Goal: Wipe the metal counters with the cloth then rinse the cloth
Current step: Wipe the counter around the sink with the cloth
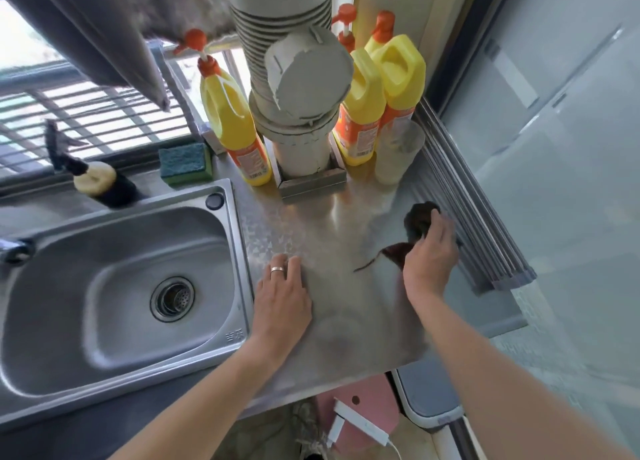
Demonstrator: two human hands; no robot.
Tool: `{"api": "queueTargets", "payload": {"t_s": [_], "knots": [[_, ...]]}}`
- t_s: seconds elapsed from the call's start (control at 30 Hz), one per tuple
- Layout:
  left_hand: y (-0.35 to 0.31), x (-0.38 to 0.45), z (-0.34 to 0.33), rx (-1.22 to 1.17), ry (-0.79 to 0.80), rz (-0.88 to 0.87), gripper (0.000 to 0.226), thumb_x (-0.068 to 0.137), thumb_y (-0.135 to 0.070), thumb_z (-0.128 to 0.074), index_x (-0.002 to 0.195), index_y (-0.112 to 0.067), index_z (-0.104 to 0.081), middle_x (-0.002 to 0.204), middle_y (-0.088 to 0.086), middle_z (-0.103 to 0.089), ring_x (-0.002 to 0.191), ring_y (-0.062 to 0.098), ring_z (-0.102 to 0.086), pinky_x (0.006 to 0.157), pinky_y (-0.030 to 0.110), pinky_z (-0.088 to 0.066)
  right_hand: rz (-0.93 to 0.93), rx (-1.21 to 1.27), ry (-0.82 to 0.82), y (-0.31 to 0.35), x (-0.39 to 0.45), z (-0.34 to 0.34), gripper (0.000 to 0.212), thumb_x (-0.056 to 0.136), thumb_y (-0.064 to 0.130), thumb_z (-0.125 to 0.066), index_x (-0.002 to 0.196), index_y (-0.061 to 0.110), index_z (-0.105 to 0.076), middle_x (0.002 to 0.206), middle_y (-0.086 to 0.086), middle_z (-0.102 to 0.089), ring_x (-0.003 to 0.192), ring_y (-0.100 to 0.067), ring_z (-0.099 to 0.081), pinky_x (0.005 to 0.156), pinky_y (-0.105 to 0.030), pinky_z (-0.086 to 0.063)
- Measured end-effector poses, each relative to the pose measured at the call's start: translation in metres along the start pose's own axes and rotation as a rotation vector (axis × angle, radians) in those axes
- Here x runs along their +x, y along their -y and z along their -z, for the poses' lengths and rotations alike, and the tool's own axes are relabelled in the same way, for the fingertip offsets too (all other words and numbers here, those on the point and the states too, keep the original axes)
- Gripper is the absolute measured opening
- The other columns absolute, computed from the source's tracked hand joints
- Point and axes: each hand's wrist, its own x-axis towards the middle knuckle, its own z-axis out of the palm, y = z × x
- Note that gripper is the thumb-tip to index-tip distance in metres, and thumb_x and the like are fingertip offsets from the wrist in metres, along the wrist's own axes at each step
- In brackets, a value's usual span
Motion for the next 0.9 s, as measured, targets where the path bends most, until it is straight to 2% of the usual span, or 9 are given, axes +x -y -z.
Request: {"api": "queueTargets", "payload": {"t_s": [0.1,0.2,0.33,0.4,0.43,0.57,0.63,0.8,0.9], "knots": [[0.001,0.004,-0.002,-0.001,0.015,-0.005,0.054,0.076,-0.016,-0.049,0.130,-0.013,-0.046,0.128,0.009,-0.045,0.109,0.032,-0.052,0.087,0.042,-0.049,-0.001,0.011,0.084,0.019,0.018,-0.012,0.060,0.091,-0.004,-0.058,0.149,0.010,-0.048,0.157,-0.013,-0.047,0.148,-0.031,-0.040,0.121,-0.053,-0.029],[0.002,0.009,-0.004,0.006,-0.019,0.019,0.049,0.076,-0.014,-0.053,0.124,-0.014,-0.050,0.129,0.008,-0.046,0.109,0.032,-0.054,0.085,0.041,-0.048,0.112,0.010,0.166,0.041,0.015,-0.021,0.061,0.088,-0.002,-0.059,0.147,0.009,-0.050,0.154,-0.014,-0.050,0.145,-0.034,-0.044,0.121,-0.053,-0.033],[0.008,0.014,-0.002,0.016,-0.054,0.080,0.050,0.077,-0.014,-0.056,0.127,-0.015,-0.052,0.138,0.009,-0.047,0.122,0.030,-0.052,0.093,0.040,-0.045,0.574,0.007,0.346,0.063,-0.024,-0.046,0.061,0.088,0.000,-0.059,0.147,0.010,-0.052,0.154,-0.013,-0.051,0.143,-0.033,-0.047,0.120,-0.051,-0.037],[0.013,0.014,0.001,0.013,-0.068,0.092,0.049,0.077,-0.012,-0.057,0.126,-0.015,-0.053,0.137,0.009,-0.048,0.121,0.030,-0.053,0.092,0.039,-0.045,0.708,0.023,0.394,0.067,-0.026,-0.058,0.061,0.089,0.000,-0.058,0.148,0.014,-0.052,0.154,-0.010,-0.051,0.145,-0.031,-0.046,0.117,-0.051,-0.039],[0.017,0.014,0.003,0.012,-0.080,0.094,0.048,0.076,-0.011,-0.058,0.124,-0.014,-0.054,0.135,0.009,-0.049,0.119,0.030,-0.054,0.091,0.039,-0.046,0.676,0.023,0.377,0.070,-0.023,-0.063,0.061,0.089,-0.001,-0.058,0.148,0.014,-0.052,0.155,-0.008,-0.051,0.146,-0.031,-0.045,0.117,-0.052,-0.040],[0.036,0.013,0.007,0.013,-0.082,0.132,0.048,0.076,-0.008,-0.057,0.124,-0.013,-0.054,0.135,0.012,-0.049,0.120,0.032,-0.053,0.092,0.041,-0.045,0.306,-0.018,0.212,0.100,-0.034,-0.070,0.060,0.092,-0.002,-0.053,0.150,0.012,-0.046,0.160,-0.010,-0.043,0.151,-0.030,-0.037,0.122,-0.047,-0.033],[0.045,0.011,0.007,0.028,-0.074,0.153,0.045,0.078,-0.008,-0.057,0.122,-0.012,-0.054,0.133,0.012,-0.050,0.116,0.033,-0.054,0.088,0.041,-0.045,0.355,-0.011,0.238,0.121,-0.053,-0.079,0.060,0.090,0.003,-0.051,0.150,0.013,-0.047,0.160,-0.008,-0.044,0.151,-0.029,-0.036,0.123,-0.047,-0.028],[0.059,0.004,0.004,0.022,-0.121,0.184,0.038,0.083,-0.009,-0.059,0.120,-0.009,-0.054,0.128,0.014,-0.053,0.111,0.034,-0.057,0.083,0.043,-0.048,0.559,0.223,0.478,0.162,-0.086,-0.097,0.066,0.081,0.024,-0.033,0.140,0.011,-0.060,0.151,-0.008,-0.056,0.146,-0.030,-0.046,0.122,-0.045,-0.027],[0.066,0.000,0.000,-0.006,-0.137,0.201,0.047,0.077,-0.008,-0.062,0.123,-0.008,-0.053,0.129,0.016,-0.054,0.111,0.036,-0.058,0.084,0.044,-0.048,0.645,0.280,0.564,0.164,-0.098,-0.102,0.052,0.088,0.023,-0.050,0.137,0.012,-0.063,0.146,-0.007,-0.061,0.139,-0.028,-0.054,0.119,-0.037,-0.026]]}}
